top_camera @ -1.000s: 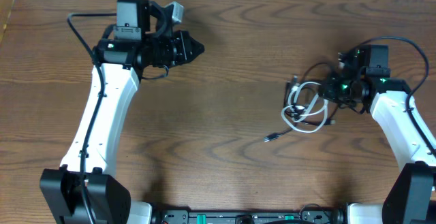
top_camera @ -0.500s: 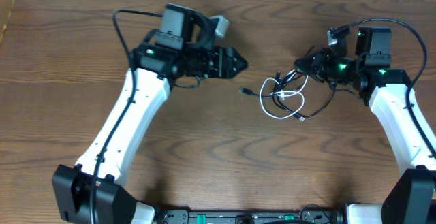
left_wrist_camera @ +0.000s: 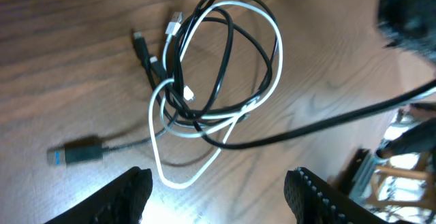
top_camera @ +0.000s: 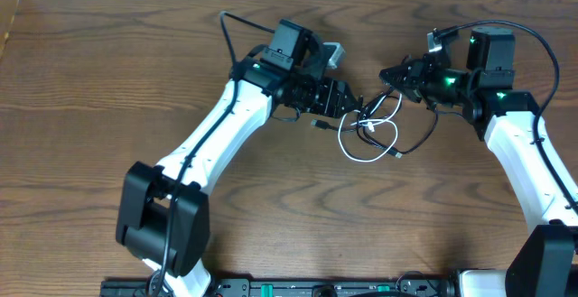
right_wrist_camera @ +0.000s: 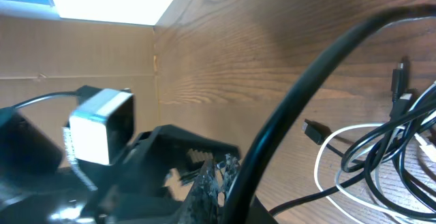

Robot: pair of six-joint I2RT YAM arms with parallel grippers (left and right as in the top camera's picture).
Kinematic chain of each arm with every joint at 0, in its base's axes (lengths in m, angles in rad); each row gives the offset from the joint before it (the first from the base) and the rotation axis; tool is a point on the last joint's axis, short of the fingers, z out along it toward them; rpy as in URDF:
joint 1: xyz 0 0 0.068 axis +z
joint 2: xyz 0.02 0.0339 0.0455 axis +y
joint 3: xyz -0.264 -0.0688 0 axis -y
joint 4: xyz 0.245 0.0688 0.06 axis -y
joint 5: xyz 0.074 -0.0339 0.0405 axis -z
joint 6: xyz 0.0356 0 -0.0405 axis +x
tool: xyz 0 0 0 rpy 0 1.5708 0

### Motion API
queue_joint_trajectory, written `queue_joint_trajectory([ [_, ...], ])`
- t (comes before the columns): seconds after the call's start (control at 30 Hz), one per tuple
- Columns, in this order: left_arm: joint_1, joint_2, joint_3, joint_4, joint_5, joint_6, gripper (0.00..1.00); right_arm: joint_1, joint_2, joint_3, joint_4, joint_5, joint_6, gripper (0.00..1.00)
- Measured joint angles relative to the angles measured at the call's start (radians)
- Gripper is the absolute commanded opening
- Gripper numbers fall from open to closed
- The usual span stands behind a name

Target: Untangle cables

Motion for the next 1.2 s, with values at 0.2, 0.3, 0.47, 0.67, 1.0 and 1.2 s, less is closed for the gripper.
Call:
queue_joint_trajectory([
  [0.2,-0.059,0.038,0.000,0.048,0.000,0.125,0.59,-0.035,0.000,0.000,0.000,-0.034,0.004,0.01],
  [0.3,-0.098,0.056,0.000,0.107,-0.002,0.192,0.56,-0.047,0.000,0.000,0.001,-0.047,0.004,0.01],
  [0.47,-0.132,0.097,0.000,0.222,-0.016,0.237,0.19,-0.047,0.000,0.000,0.002,-0.064,0.004,0.01],
  [0.67,-0.133,0.156,0.000,0.279,-0.027,0.257,0.08,-0.053,0.001,0.000,-0.014,-0.054,-0.002,0.01],
  [1.0,-0.038,0.079,0.000,0.220,-0.044,0.049,0.07,-0.087,0.001,0.003,-0.161,0.161,-0.074,0.73],
  [1.2,-0.004,-0.021,0.002,0.108,-0.019,-0.077,0.07,-0.087,0.001,0.004,-0.198,0.258,-0.107,0.73],
])
